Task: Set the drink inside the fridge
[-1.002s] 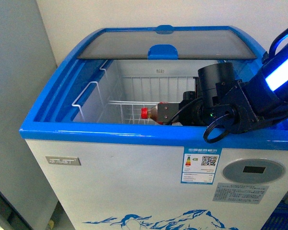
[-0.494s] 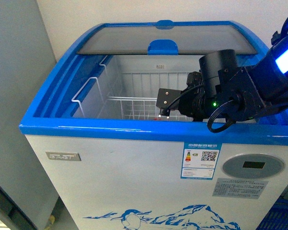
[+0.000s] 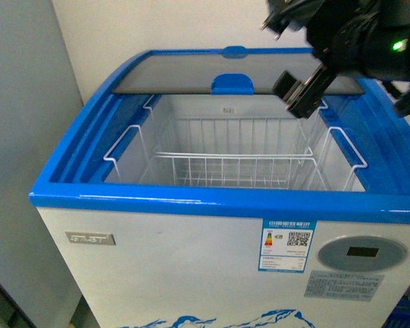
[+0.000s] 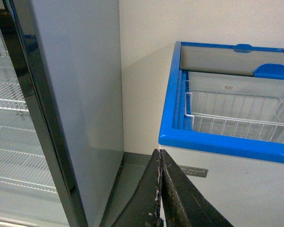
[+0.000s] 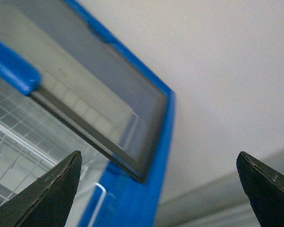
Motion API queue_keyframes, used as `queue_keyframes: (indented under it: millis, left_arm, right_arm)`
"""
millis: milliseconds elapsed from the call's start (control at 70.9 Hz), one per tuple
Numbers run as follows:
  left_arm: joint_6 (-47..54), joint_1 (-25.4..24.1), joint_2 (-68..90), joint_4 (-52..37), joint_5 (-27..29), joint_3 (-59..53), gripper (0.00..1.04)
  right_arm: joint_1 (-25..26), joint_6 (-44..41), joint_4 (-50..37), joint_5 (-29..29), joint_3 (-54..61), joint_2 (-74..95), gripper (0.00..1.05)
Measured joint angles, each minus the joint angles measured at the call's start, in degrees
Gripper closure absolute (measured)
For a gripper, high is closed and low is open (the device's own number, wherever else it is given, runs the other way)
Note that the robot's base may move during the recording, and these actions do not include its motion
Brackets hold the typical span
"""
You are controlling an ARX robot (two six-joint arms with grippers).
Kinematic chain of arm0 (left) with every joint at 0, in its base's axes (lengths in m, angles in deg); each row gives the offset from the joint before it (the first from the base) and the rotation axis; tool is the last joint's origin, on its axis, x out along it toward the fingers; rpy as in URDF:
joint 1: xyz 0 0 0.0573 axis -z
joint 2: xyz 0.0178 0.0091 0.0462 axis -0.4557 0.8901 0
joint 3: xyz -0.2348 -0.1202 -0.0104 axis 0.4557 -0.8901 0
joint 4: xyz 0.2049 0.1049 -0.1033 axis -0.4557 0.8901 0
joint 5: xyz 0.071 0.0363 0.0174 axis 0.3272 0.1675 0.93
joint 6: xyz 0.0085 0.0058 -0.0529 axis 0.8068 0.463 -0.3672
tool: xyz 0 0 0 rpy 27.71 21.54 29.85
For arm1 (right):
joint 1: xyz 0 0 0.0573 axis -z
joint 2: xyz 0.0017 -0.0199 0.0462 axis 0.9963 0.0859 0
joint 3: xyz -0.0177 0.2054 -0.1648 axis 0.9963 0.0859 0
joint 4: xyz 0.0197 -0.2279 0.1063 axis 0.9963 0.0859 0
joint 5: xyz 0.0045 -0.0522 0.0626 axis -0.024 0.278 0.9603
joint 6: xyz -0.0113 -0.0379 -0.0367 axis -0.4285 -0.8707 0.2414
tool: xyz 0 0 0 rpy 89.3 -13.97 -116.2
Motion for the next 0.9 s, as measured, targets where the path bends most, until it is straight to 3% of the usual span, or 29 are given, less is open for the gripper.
queue_keyframes:
  millis: [141, 254, 325, 423, 480, 635, 804, 833, 875, 903]
  left_arm:
    - [0.0, 0.0, 0.0, 0.0, 0.0, 0.0, 1.02]
    - [0.0, 0.0, 0.0, 0.0, 0.0, 0.0, 1.02]
    - [0.0, 0.0, 0.0, 0.0, 0.0, 0.0, 1.02]
    - [0.0, 0.0, 0.0, 0.0, 0.0, 0.0, 1.02]
    - [0.0, 0.0, 0.0, 0.0, 0.0, 0.0, 1.02]
    - [0.0, 0.0, 0.0, 0.0, 0.0, 0.0, 1.02]
    - [0.0, 0.0, 0.0, 0.0, 0.0, 0.0, 1.02]
    - [0.0, 0.0, 0.0, 0.0, 0.0, 0.0, 1.02]
    - [0.0, 0.0, 0.0, 0.0, 0.0, 0.0, 1.02]
    - [0.0, 0.0, 0.0, 0.0, 0.0, 0.0, 1.02]
  right_arm:
    - [0.9, 12.9, 10.5, -5.3, 8.7, -16.8, 0.07]
    - [-2.8, 22.5, 21.7, -10.7, 18.2, -34.8, 0.07]
    - [-8.5, 29.1, 32.5, -19.0, 24.3, -50.1, 0.07]
    - [-21.7, 35.7, 45.3, -37.0, 28.8, -66.9, 0.07]
    - [-28.8, 37.7, 45.3, -45.6, 30.2, -71.5, 0.07]
    - [-35.1, 44.0, 46.7, -57.8, 32.4, -69.4, 0.07]
    - [-37.2, 52.7, 53.8, -59.8, 31.9, -66.4, 0.07]
    - [-36.5, 52.0, 51.8, -57.1, 32.4, -67.3, 0.09]
    - [-33.4, 48.7, 43.1, -44.1, 35.5, -71.1, 0.17]
    - [-32.0, 47.6, 40.3, -39.7, 37.0, -72.8, 0.21]
